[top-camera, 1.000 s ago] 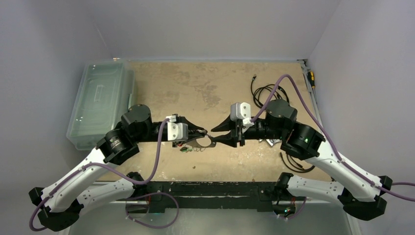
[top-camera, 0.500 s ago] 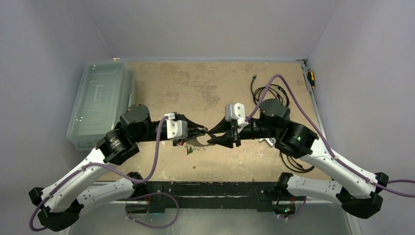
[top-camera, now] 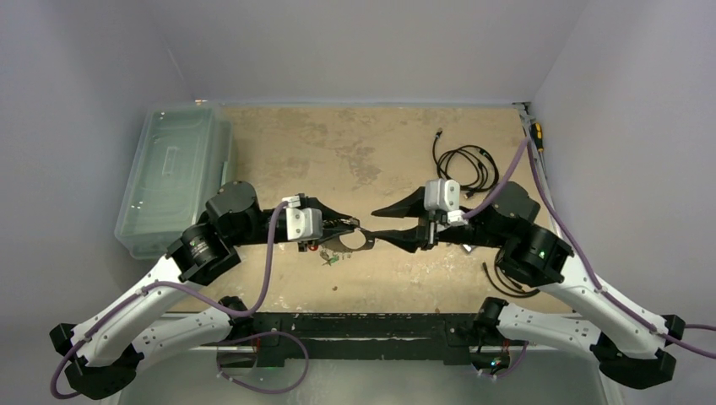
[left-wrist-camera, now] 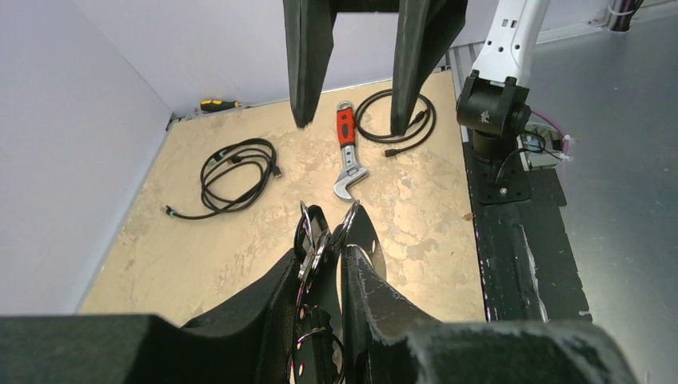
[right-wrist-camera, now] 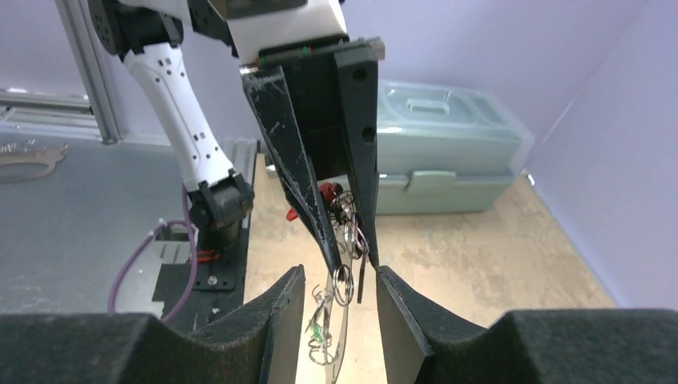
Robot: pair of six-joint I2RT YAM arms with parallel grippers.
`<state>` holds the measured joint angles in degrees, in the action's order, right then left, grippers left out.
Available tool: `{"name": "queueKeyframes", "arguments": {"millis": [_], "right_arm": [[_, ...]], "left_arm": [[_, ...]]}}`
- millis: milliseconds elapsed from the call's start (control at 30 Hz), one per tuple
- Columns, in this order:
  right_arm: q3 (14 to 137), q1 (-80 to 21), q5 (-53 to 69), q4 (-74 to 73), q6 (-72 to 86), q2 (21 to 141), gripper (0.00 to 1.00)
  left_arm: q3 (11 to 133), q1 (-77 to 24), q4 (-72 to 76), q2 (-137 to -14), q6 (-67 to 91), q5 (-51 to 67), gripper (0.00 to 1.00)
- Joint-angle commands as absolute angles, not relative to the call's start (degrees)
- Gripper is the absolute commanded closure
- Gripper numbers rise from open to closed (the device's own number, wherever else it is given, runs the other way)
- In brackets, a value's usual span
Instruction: Put the keys on the keyring
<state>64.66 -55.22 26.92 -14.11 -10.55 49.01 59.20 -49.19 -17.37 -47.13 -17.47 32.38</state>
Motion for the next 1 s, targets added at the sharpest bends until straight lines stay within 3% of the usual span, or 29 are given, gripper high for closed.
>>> {"name": "queueKeyframes", "arguments": {"millis": [0, 567, 733, 867, 967], "right_arm": [[64.91, -55.23, 23.61, -11.07, -9.93, 48.33, 0.58], [65.15, -55.26, 28.96, -15.13, -8.61, 54.54, 0.72], [64.95, -55.28, 27.01, -15.17, -8.53, 54.54, 0.90], [64.54, -55.24, 25.57, -14.45, -8.27, 53.37, 0.92], [64.57, -55.25, 26.49, -14.12, -8.12, 52.70, 1.00]], "left_arm": [[59.20, -49.14, -13.31, -46.32, -16.29, 33.15, 1.00], [58.90, -49.20, -12.81, -46.19, -15.30, 32.63, 1.00], [58.80, -49.16, -12.96, -45.90, -15.42, 32.24, 1.00], [58.76, -49.21, -13.17, -45.88, -15.57, 32.07, 1.00], [58.49, -49.18, -13.18, -45.79, -15.71, 31.93, 1.00]]}}
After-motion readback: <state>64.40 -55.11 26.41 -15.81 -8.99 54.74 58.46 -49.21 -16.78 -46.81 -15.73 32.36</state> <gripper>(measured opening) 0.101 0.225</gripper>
